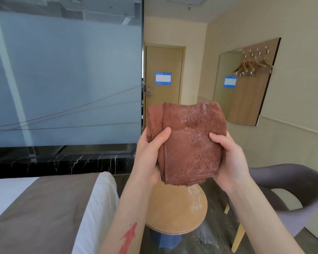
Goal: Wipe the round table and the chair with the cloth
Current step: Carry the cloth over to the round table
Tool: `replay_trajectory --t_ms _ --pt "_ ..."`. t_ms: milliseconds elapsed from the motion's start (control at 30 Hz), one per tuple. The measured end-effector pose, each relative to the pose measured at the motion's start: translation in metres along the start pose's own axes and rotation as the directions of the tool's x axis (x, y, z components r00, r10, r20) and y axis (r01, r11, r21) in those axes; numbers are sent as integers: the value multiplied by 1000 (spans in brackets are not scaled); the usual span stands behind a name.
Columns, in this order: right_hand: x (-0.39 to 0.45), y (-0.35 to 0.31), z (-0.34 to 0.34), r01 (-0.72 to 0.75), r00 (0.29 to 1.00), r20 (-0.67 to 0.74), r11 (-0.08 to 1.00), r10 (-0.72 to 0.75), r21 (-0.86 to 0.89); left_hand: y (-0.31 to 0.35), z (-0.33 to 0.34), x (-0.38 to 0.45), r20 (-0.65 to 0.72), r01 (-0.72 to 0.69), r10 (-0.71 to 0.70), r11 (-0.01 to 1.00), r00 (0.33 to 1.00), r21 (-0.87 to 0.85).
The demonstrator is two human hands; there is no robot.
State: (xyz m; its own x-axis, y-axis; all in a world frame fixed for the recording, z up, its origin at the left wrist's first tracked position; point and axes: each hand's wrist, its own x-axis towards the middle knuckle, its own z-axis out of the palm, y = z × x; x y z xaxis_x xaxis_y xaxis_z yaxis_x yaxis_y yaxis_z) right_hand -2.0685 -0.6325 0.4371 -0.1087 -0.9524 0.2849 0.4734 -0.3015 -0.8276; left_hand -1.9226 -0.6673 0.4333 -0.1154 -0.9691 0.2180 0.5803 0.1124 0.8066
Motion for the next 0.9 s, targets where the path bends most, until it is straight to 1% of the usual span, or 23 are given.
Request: replay_trajectory --t_ms 200,400,633,900 --pt "106 9 -27 0 1000 -17 1000 1 31 -18 11 108 18 -8 7 1000 1000 14" --pt "185 21 -61 -18 999 -37 998 20 63 -50 20 188 20 24 -25 1000 999 12" --pt "271 40 -104 -94 995 -14 994 95 51 -88 26 263 -55 1 1 999 998 35" --pt "354 39 -149 -171 985 45 983 168 69 -127 52 333 -129 -46 49 998 990 30"
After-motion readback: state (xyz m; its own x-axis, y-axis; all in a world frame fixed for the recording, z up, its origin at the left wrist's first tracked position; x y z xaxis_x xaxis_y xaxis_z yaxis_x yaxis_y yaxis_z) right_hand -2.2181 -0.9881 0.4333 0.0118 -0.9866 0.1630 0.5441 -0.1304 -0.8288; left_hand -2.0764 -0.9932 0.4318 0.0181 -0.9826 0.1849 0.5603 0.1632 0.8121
